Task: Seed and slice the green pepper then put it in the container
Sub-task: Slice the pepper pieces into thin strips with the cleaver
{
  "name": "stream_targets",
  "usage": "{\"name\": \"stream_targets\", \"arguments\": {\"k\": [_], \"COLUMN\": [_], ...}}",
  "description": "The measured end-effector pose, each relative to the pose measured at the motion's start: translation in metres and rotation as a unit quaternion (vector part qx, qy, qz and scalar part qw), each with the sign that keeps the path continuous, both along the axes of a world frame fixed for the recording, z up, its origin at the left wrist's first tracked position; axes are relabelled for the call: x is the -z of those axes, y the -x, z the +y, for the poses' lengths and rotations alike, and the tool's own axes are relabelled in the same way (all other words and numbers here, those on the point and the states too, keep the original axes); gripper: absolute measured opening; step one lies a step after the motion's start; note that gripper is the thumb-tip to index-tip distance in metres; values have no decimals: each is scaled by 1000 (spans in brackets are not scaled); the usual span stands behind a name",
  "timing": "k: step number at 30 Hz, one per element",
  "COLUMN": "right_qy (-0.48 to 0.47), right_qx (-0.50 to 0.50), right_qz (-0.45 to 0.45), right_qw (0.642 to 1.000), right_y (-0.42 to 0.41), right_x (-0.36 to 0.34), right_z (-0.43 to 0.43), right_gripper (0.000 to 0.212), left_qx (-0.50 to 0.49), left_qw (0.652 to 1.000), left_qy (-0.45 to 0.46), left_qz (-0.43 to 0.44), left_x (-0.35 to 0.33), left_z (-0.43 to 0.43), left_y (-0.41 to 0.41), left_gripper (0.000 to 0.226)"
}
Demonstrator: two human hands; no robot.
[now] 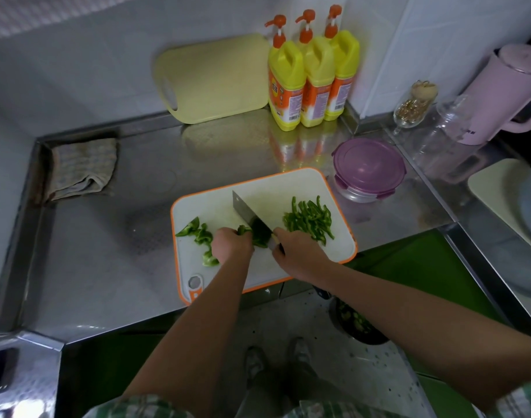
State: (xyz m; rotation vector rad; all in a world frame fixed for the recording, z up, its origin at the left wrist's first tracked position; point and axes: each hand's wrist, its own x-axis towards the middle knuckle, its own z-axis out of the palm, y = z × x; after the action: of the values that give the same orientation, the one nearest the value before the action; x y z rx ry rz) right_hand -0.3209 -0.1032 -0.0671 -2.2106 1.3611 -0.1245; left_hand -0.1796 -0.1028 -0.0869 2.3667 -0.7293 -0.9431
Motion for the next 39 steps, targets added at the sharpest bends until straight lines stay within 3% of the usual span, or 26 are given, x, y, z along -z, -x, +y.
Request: {"name": "stream_targets", "arguments": {"k": [13, 18, 24, 29, 33, 39], "right_qy": [-25, -32, 26, 4, 45, 35], "right_qx": [-15, -11, -46, -18, 30, 107], "right_qz": [123, 124, 154, 77, -25, -13], "right_qw": [992, 992, 987, 997, 998, 994], "right_y": [-18, -32, -31, -36, -32, -7], "right_x": [3, 15, 28, 25, 16, 14], "right_z": [0, -3, -1, -15, -18, -26], "right_gripper": [22, 25, 48, 32, 15, 14], "left_qx": [20, 40, 24, 22, 18, -10], "left_qw": [1000, 999, 1000, 999, 998, 998], "left_qy": [-3, -10, -4, 33, 55, 61], "left_qz": [5, -2, 3, -14, -22, -11], "left_x": [-2, -1, -1, -6, -9, -13], "left_z": [0, 5, 11, 13, 14, 16], "left_y": [-6, -11, -21, -37, -38, -36], "left_gripper": [21, 19, 11, 19, 22, 23]}}
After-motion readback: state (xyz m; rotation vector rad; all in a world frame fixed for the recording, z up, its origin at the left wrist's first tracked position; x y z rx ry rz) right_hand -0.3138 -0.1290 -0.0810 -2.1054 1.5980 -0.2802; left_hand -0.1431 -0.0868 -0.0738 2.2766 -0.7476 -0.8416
